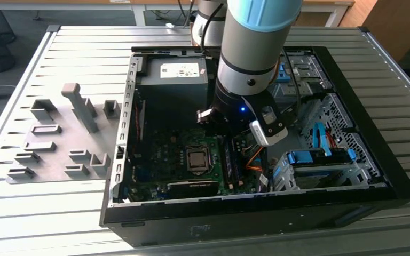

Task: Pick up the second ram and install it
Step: 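Insert the second ram into the second slot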

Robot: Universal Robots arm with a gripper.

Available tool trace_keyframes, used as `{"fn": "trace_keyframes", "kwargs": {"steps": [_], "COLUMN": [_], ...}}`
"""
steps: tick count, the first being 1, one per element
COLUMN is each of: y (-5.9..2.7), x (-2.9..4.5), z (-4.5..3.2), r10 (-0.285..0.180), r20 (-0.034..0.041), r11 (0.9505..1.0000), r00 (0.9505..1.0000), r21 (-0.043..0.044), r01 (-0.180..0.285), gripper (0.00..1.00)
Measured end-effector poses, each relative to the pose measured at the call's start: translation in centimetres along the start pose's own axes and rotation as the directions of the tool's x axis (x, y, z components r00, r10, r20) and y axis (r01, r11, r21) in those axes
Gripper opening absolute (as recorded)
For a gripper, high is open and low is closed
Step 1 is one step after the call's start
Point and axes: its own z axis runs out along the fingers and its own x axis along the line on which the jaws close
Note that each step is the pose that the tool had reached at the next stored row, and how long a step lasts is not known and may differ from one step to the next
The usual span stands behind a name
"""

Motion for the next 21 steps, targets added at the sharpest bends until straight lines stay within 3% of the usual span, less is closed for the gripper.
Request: {"fn": "trace_keyframes", "kwargs": {"steps": [7, 15, 21], "y": [-0.05, -0.16, -0.17], "x": [-0.07, -0.09, -0.1], "z": [0.15, 1.05, 1.23], "r10": [0.0, 0.007, 0.008], "r20": [0.0002, 0.0003, 0.0002], "r11": [1.0, 1.0, 1.0], "r00": [1.0, 1.0, 1.0], "r21": [-0.0009, -0.001, -0.001], "r01": [0.0, -0.007, -0.008], "gripper": [0.15, 0.15, 0.15]}}
